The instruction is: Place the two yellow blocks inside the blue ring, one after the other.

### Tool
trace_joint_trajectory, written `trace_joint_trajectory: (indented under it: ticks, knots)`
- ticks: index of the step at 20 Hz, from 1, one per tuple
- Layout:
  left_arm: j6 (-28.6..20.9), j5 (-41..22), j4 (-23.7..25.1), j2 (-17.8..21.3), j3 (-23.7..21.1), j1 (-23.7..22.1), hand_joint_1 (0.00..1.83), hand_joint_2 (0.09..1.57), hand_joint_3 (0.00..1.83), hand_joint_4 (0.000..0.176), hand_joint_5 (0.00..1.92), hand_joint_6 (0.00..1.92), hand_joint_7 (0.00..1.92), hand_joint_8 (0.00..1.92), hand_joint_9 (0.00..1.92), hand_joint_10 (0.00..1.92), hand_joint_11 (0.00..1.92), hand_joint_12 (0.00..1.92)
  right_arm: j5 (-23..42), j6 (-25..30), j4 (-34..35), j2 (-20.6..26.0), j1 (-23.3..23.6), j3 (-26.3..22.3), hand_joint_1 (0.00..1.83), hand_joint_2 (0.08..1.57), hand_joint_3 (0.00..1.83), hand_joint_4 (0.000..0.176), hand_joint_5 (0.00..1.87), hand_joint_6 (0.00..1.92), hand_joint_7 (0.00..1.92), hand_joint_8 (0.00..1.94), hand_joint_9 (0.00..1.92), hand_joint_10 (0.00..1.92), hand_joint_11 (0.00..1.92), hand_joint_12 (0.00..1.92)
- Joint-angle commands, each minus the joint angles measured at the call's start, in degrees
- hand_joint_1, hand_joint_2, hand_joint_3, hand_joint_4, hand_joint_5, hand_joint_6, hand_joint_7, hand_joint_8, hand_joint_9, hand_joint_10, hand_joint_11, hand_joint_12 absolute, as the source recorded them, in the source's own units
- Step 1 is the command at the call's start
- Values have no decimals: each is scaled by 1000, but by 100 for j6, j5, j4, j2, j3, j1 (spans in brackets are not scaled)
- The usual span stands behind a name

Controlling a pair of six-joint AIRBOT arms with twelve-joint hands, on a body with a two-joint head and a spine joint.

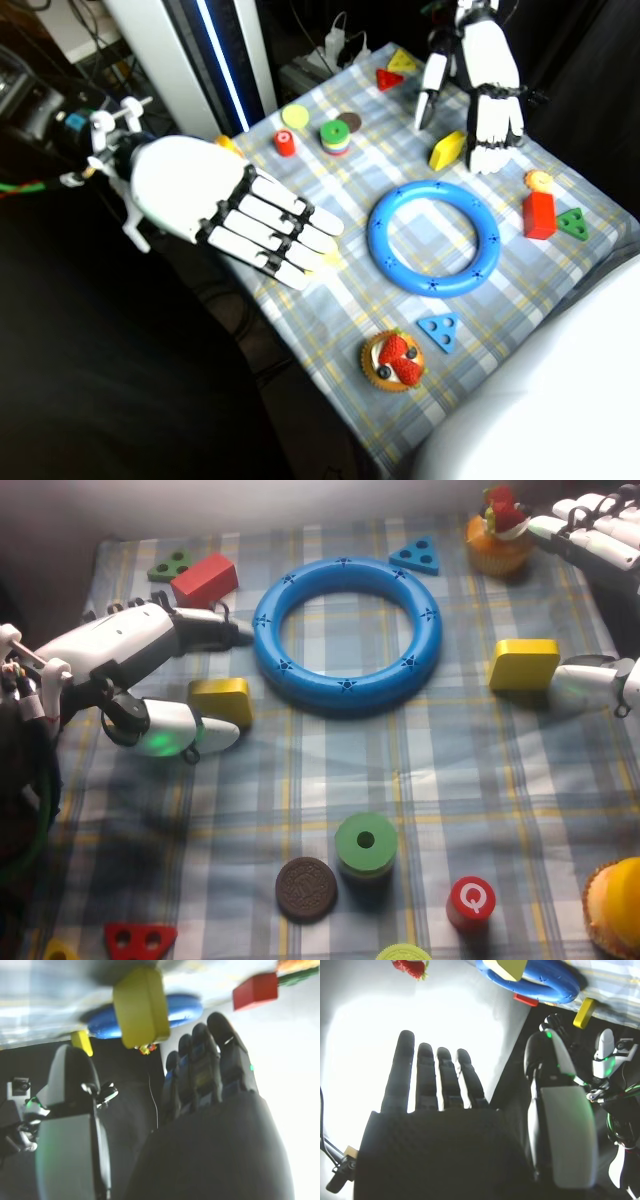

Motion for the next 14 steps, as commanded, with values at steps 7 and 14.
trace_joint_trajectory:
  ticks: [7,14]
  knots:
    - [155,-611,141,-76,32,-349,1225,1187,3,0,913,870,807,1534,698,1818,573,1919,794,104,-62,11,-48,-9,551,1210,1,3,0,0,0,0,0,0,0,0]
    - [152,-621,692,-340,146,-1176,1210,1228,2,0,832,969,743,1648,694,1912,584,1921,880,157,-64,46,-64,-31,523,1205,0,1,0,0,0,0,0,0,0,0]
